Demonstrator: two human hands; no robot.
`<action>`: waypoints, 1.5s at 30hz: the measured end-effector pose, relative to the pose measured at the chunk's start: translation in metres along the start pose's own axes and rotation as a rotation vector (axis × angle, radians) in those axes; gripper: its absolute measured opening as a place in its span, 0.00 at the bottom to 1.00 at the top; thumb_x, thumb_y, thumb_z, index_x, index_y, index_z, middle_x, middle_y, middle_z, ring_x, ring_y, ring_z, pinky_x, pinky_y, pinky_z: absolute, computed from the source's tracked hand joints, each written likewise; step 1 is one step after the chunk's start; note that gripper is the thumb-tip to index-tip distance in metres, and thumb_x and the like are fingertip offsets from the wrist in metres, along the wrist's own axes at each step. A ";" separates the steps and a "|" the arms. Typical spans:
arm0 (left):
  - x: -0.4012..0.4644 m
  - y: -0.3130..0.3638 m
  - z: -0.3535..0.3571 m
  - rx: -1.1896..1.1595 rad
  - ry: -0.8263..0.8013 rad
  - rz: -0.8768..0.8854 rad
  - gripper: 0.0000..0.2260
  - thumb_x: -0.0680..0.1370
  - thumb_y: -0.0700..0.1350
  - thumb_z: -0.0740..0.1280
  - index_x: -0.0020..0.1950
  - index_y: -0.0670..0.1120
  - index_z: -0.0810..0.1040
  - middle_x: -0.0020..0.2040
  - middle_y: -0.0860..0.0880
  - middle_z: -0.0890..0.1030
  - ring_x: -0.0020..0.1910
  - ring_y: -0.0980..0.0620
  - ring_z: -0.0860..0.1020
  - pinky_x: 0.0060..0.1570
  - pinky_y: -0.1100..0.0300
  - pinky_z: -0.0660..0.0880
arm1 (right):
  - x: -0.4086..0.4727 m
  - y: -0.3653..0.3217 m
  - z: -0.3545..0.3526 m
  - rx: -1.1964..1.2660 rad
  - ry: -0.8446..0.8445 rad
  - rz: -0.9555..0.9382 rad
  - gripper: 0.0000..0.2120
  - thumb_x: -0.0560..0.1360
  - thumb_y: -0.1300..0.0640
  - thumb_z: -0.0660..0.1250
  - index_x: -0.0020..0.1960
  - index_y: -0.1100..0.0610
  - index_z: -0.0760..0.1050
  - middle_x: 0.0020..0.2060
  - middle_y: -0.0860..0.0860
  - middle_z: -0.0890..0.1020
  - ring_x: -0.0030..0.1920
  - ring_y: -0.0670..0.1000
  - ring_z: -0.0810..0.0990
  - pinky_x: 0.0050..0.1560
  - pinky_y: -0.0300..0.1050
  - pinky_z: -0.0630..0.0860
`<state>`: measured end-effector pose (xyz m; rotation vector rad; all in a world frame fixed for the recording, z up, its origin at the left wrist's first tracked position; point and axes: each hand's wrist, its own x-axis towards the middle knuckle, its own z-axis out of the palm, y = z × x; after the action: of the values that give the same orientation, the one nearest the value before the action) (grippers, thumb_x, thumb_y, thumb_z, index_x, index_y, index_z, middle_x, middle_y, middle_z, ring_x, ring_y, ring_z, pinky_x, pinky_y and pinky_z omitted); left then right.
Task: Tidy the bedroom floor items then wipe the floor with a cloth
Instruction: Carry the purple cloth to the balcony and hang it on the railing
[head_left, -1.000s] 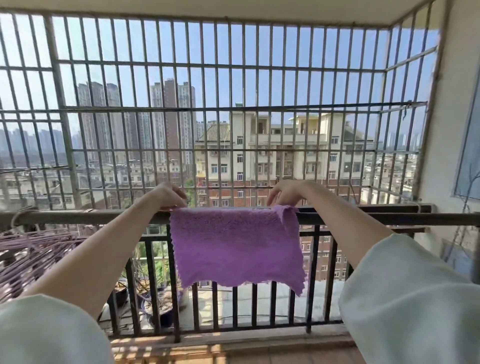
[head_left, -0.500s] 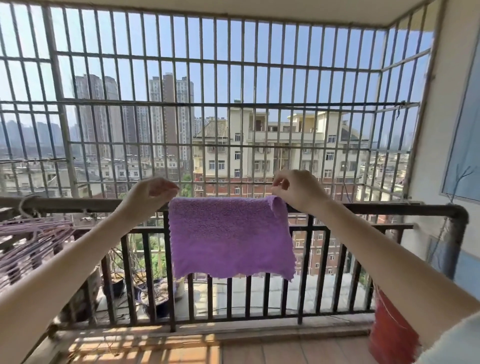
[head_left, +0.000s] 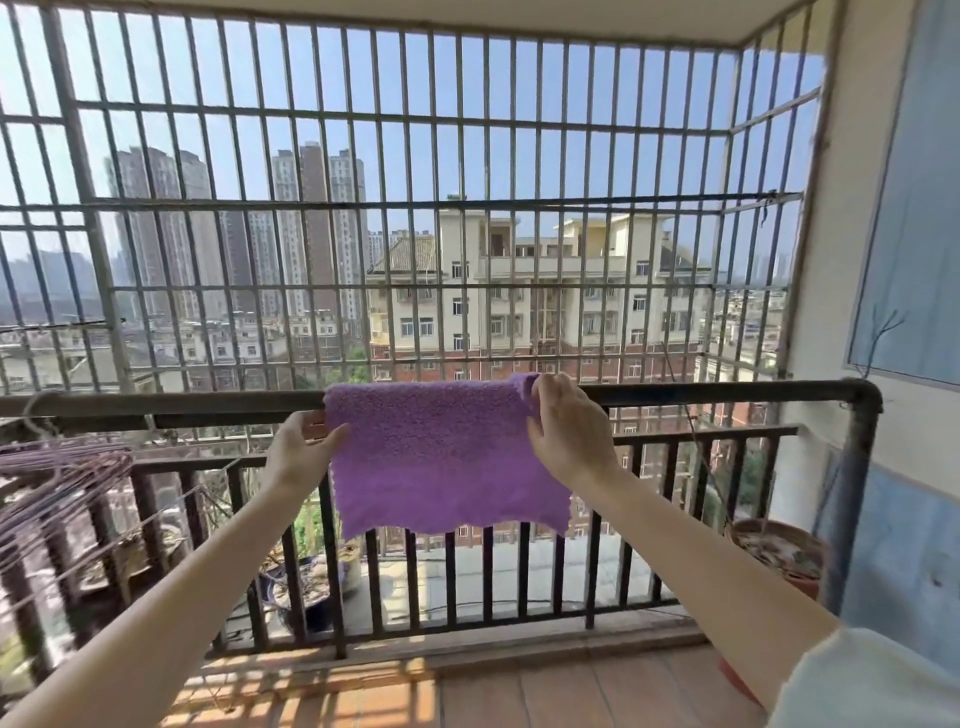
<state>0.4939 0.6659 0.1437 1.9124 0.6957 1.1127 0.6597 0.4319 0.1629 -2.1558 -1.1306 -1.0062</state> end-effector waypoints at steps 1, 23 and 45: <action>0.000 0.001 0.001 -0.056 0.003 -0.039 0.20 0.74 0.43 0.70 0.63 0.37 0.73 0.55 0.41 0.79 0.52 0.45 0.77 0.55 0.52 0.74 | 0.000 0.000 0.000 0.021 0.006 0.007 0.06 0.75 0.64 0.65 0.51 0.61 0.70 0.44 0.56 0.78 0.40 0.56 0.79 0.37 0.45 0.72; 0.028 0.035 -0.012 -0.205 0.284 -0.157 0.11 0.75 0.43 0.69 0.55 0.40 0.81 0.50 0.44 0.81 0.47 0.50 0.75 0.53 0.58 0.72 | 0.078 0.042 -0.037 0.853 -0.146 0.770 0.04 0.74 0.64 0.67 0.50 0.62 0.76 0.44 0.54 0.78 0.39 0.49 0.76 0.33 0.37 0.73; 0.032 0.032 -0.006 0.181 0.332 0.036 0.07 0.74 0.41 0.71 0.50 0.40 0.81 0.50 0.42 0.82 0.49 0.45 0.79 0.49 0.57 0.72 | 0.083 0.069 -0.022 0.211 -0.296 0.325 0.05 0.71 0.61 0.72 0.45 0.61 0.81 0.50 0.55 0.83 0.54 0.53 0.79 0.48 0.39 0.71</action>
<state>0.5057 0.6752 0.1868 1.9135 0.9751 1.4521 0.7416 0.4187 0.2357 -2.2647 -0.9210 -0.4173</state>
